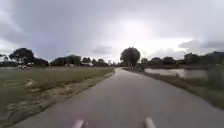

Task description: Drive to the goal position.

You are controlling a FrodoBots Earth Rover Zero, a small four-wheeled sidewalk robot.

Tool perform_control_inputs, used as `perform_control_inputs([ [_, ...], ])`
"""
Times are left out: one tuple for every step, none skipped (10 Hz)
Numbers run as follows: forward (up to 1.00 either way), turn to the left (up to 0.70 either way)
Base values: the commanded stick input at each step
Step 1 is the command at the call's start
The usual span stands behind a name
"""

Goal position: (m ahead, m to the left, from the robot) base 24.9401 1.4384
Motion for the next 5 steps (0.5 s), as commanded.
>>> perform_control_inputs([
  [1.00, 0.00],
  [1.00, 0.00],
  [1.00, 0.00],
  [1.00, 0.00],
  [1.00, 0.00],
])
